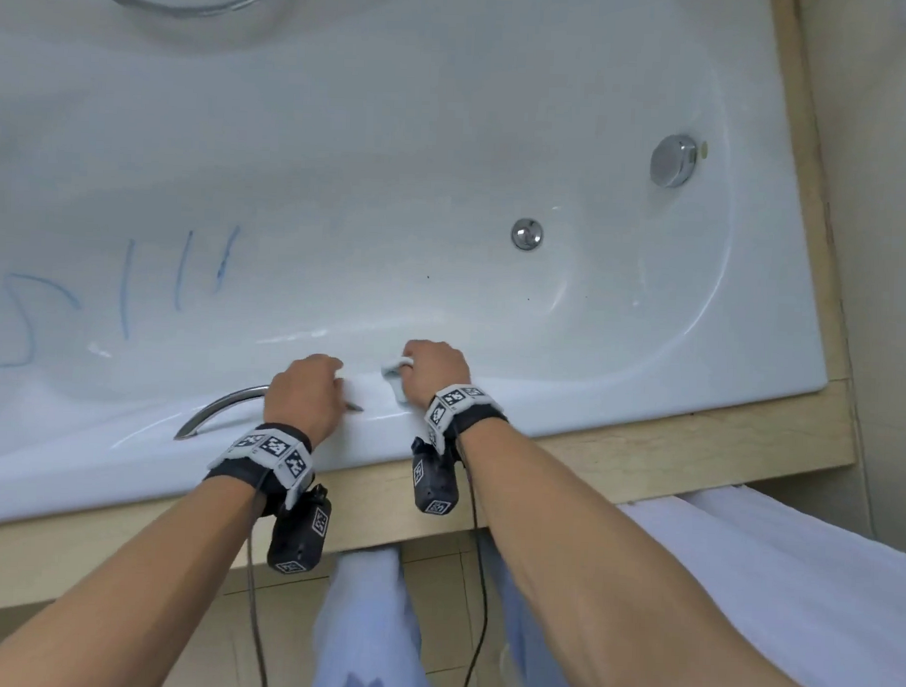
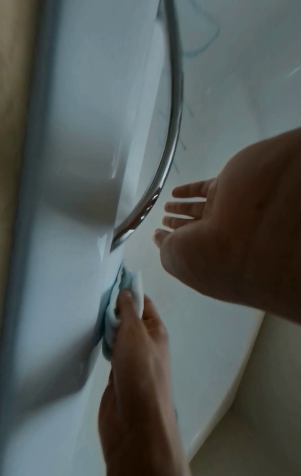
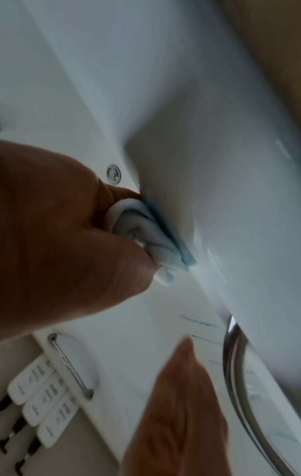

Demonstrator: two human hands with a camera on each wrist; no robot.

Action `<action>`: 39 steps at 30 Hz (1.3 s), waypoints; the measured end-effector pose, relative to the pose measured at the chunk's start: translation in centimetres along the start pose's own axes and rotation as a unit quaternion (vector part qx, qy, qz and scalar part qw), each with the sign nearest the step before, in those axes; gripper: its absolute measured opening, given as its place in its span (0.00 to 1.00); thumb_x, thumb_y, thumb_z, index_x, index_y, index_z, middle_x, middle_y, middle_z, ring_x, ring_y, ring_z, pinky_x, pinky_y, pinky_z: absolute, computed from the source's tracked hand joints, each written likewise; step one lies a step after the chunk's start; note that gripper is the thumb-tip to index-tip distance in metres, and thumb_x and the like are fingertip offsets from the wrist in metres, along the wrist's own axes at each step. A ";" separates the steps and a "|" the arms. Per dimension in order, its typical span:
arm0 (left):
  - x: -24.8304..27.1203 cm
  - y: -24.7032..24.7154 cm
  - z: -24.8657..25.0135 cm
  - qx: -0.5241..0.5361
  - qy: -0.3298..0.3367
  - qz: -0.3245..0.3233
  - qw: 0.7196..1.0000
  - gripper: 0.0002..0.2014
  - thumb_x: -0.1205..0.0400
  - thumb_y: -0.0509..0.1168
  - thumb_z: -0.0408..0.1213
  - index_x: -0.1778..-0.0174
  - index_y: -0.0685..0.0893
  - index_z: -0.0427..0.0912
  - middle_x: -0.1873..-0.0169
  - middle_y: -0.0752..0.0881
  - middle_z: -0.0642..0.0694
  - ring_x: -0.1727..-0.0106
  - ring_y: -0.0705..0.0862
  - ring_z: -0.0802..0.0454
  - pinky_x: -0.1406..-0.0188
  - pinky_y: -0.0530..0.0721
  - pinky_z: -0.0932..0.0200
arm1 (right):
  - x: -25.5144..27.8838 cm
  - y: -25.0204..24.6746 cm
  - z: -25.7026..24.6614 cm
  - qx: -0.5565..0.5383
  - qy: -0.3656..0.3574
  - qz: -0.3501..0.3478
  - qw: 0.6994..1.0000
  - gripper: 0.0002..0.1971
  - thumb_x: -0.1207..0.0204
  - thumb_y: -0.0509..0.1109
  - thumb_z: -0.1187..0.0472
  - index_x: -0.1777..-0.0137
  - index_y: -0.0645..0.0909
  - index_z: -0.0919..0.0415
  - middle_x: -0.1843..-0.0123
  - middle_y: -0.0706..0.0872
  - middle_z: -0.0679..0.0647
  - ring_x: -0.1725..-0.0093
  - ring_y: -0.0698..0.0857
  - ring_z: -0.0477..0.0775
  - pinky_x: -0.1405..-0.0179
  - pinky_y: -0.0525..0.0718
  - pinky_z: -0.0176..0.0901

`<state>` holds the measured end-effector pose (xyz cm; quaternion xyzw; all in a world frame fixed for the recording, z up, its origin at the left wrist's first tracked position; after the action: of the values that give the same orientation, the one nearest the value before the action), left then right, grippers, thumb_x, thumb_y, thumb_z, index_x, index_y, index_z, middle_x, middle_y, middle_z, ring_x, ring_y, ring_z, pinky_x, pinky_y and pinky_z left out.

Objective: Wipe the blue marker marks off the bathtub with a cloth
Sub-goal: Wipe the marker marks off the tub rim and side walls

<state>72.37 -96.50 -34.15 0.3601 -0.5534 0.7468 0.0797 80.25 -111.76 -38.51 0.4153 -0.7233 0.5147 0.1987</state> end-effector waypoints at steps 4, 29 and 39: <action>1.4 -1.3 -8.9 -0.080 -0.079 -0.002 0.994 0.11 0.16 0.59 0.35 0.43 0.84 0.43 0.44 0.86 0.42 0.44 0.84 0.40 0.47 0.82 0.47 | -0.9 0.7 -1.2 0.038 0.001 0.022 0.999 0.09 0.19 0.64 0.54 0.47 0.84 0.53 0.45 0.90 0.55 0.44 0.87 0.62 0.51 0.77 0.44; 13.2 -0.5 -29.4 -0.039 -0.058 0.024 0.997 0.10 0.15 0.57 0.43 0.44 0.78 0.43 0.45 0.82 0.45 0.47 0.83 0.43 0.50 0.81 0.49 | 4.0 7.5 -21.0 -0.300 -0.052 0.198 0.932 0.10 0.26 0.74 0.64 0.46 0.84 0.56 0.47 0.86 0.50 0.48 0.85 0.52 0.48 0.83 0.43; 15.4 -1.7 -45.0 0.016 -0.107 0.049 0.993 0.12 0.16 0.58 0.39 0.41 0.79 0.40 0.43 0.82 0.42 0.43 0.82 0.40 0.49 0.79 0.47 | 0.9 20.5 -36.6 0.017 -0.066 0.098 0.993 0.14 0.21 0.65 0.56 0.40 0.79 0.63 0.47 0.89 0.63 0.44 0.84 0.67 0.50 0.80 0.51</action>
<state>41.81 -60.40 -28.92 0.4116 -0.5640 0.7155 -0.0222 58.08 -76.25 -35.37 0.3788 -0.7632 0.5155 0.0914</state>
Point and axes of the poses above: each hand's wrist, its own x-axis away from the middle knuckle, its own y-axis out of the palm, z = x × y, the point moved 6 cm from there along -x, towards the middle knuckle
